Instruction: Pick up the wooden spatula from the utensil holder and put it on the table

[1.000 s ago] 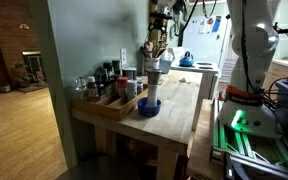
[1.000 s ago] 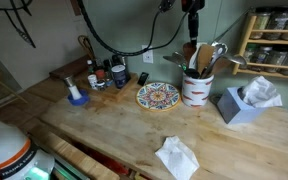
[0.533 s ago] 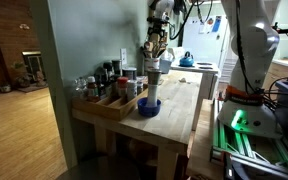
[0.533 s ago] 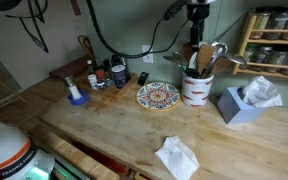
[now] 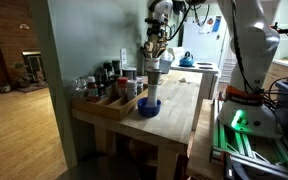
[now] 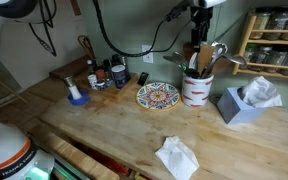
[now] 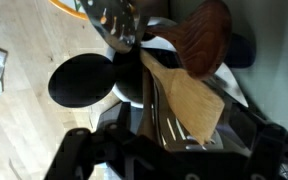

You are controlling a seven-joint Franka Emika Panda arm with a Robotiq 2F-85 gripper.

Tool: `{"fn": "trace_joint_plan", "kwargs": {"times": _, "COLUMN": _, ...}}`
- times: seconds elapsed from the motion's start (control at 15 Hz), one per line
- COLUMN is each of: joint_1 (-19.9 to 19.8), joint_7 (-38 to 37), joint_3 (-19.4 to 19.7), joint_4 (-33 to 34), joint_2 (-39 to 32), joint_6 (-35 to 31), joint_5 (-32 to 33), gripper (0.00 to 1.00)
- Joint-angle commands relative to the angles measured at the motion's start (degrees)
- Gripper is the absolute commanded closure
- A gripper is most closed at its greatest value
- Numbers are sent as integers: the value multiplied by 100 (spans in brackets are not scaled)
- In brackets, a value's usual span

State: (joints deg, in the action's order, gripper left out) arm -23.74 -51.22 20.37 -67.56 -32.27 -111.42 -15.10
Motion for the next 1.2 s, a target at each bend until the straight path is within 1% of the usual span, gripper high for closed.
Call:
{"fn": "trace_joint_plan", "kwargs": {"times": 0.0, "joint_1": -48, "joint_7": -257, "joint_3": -31, "joint_4": 265, "joint_2": -267, "joint_6": -116, "joint_5": -152, "gripper": 0}}
{"fn": "trace_joint_plan", "kwargs": {"times": 0.2, "joint_1": -34, "joint_7": -465, "joint_3": 2, "joint_4": 354, "joint_2": -378, "joint_6": -158, "joint_5": -84, "gripper": 0}}
{"fn": "trace_joint_plan", "kwargs": {"times": 0.47, "joint_1": -58, "joint_7": -511, "joint_3": 8, "joint_4": 395, "joint_2": -448, "joint_6": -39, "joint_5": -38, "gripper": 0}}
{"fn": "trace_joint_plan", "kwargs": {"times": 0.8, "joint_1": -68, "joint_7": -346, "joint_3": 95, "joint_4": 399, "joint_2": -382, "joint_6": 253, "joint_5": 130, "gripper": 0}}
{"fn": "trace_joint_plan", "kwargs": {"times": 0.93, "joint_1": -80, "joint_7": -233, "joint_3": 132, "joint_4": 437, "joint_2": -360, "joint_6": 487, "joint_5": 206, "gripper": 0}}
{"fn": "trace_joint_plan", "kwargs": {"times": 1.13, "joint_1": -109, "joint_7": -88, "joint_3": 120, "joint_4": 513, "joint_2": -375, "joint_6": 669, "joint_5": 166, "gripper": 0}}
